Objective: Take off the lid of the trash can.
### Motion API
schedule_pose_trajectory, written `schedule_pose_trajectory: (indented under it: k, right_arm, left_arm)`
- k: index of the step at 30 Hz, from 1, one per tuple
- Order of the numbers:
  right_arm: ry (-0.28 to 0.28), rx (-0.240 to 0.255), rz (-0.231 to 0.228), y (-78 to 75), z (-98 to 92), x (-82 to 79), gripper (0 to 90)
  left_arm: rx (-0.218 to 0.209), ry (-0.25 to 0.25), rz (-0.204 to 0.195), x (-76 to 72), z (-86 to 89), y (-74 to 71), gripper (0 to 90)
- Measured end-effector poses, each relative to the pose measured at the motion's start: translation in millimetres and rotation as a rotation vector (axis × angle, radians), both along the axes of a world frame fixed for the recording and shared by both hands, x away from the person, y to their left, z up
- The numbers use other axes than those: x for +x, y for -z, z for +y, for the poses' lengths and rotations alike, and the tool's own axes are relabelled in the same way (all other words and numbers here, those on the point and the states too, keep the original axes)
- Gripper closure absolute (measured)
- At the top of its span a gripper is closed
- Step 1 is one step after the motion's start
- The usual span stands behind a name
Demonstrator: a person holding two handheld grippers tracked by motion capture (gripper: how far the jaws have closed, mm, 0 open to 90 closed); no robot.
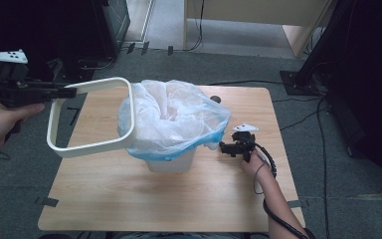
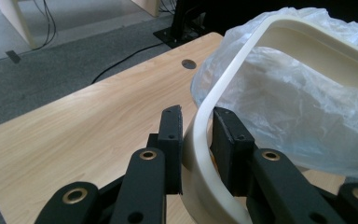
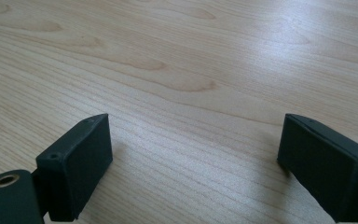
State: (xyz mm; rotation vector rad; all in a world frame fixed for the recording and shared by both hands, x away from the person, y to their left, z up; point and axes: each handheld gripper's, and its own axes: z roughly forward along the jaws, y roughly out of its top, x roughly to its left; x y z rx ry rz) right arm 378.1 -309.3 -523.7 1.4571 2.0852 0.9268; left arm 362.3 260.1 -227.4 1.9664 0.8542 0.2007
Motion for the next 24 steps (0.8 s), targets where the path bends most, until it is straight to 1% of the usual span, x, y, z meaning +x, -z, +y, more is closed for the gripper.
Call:
schedule_pose_trajectory:
  k: [7, 9, 13, 17, 20, 23, 24]
  right_arm:
    - [0.0, 0.0, 0.0, 0.0, 0.0, 0.0, 10.0]
    - [0.0, 0.0, 0.0, 0.0, 0.0, 0.0, 10.0]
    - [0.0, 0.0, 0.0, 0.0, 0.0, 0.0, 10.0]
    - [0.0, 0.0, 0.0, 0.0, 0.0, 0.0, 10.0]
    - [0.001, 0.0, 0.001, 0.0, 0.1, 0.0, 10.0]
    - [0.0, 0.0, 0.0, 0.0, 0.1, 0.0, 10.1]
    - [0.0, 0.0, 0.0, 0.0, 0.1, 0.0, 10.0]
  left_arm:
    - [-0.007, -0.013, 0.009, -2.1, 9.6, 11.5, 75.0]
    - [-0.002, -0.016, 0.014, -2.8, 12.6, 14.4, 75.2]
    - [-0.006, -0.028, 0.007, -5.9, 17.5, 18.7, 75.8]
    - [-0.003, -0.038, 0.013, -7.4, 23.3, 23.6, 76.3]
    - [-0.013, -0.045, 0.016, -8.3, 27.1, 25.8, 76.4]
    - [-0.008, -0.045, 0.005, -10.5, 35.4, 29.7, 75.9]
    - [0.003, -0.047, 0.003, -11.2, 36.8, 31.2, 75.8]
